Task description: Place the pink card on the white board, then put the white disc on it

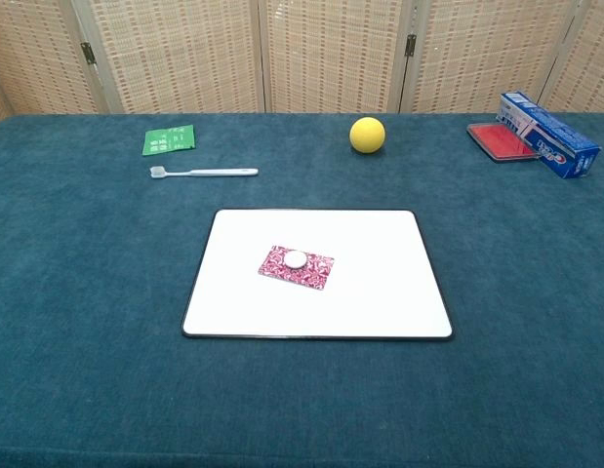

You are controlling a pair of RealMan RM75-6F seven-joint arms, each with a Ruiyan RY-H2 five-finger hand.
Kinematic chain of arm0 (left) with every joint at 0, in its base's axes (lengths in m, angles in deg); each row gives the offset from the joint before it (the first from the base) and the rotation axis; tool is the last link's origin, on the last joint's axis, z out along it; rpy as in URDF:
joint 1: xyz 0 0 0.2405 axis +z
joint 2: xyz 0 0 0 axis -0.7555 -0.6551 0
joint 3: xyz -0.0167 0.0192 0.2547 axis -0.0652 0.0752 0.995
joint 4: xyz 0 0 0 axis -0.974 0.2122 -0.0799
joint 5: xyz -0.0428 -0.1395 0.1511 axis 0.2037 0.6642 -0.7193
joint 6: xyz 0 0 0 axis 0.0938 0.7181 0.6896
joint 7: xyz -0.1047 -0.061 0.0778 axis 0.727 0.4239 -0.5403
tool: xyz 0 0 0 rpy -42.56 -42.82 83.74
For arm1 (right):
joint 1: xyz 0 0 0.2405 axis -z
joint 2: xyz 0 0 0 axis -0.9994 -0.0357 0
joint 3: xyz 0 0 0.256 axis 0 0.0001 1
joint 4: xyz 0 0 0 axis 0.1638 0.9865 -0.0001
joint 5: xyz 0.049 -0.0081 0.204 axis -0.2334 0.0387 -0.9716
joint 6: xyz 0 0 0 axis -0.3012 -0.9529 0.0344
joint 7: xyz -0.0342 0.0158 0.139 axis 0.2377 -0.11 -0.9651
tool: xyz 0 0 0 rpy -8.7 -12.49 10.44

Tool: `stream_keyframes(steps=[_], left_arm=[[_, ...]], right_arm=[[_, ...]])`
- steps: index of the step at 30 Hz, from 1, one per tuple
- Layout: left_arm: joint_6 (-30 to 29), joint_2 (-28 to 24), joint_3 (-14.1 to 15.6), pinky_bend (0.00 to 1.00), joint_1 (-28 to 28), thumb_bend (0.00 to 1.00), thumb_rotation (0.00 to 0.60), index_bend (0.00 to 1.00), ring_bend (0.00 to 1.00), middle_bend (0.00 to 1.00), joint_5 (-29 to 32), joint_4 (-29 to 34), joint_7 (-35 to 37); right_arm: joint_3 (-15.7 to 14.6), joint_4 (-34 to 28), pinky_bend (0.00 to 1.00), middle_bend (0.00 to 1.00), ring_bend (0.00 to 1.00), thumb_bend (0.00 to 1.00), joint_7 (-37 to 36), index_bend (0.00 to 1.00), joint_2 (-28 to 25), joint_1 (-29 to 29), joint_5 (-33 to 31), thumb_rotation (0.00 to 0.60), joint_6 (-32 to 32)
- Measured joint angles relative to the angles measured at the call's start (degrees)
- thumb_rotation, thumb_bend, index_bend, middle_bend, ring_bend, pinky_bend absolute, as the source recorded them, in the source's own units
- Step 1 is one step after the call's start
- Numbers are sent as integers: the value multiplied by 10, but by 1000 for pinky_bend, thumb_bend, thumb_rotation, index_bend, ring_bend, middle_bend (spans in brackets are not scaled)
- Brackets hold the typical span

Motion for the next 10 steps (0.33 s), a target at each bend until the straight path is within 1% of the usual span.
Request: stream_keyframes(steps=[5, 10], left_arm=[[10, -7, -18, 290, 14, 308, 600, 96, 125, 233, -4, 4, -1], [29, -11, -34, 290, 22, 307, 600, 96, 125, 233, -4, 4, 1]], right_arm=[[-6, -1, 0, 0, 0, 195, 9, 0, 3, 1, 14, 600, -2], [-3, -4, 0, 0, 0, 195, 8, 0, 3, 2, 10, 600, -4]])
